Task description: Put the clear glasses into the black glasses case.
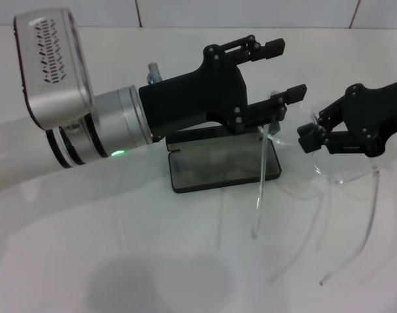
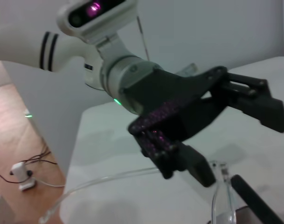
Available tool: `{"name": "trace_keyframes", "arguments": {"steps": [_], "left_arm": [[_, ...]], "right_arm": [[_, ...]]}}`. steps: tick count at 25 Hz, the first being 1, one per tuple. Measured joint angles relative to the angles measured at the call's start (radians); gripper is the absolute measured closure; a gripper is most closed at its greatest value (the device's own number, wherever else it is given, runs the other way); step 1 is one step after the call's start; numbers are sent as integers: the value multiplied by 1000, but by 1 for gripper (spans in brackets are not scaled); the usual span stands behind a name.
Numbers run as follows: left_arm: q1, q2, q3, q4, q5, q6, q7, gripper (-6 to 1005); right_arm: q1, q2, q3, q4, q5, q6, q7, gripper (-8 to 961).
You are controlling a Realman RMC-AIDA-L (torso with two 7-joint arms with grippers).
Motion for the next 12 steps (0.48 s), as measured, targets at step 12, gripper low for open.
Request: {"name": "trace_keyframes", "arguments": {"steps": [12], "left_arm": [[32, 4, 58, -35, -117, 94, 73, 333]], "right_arm": [[0, -6, 45, 61, 7, -34, 16, 832]]}}
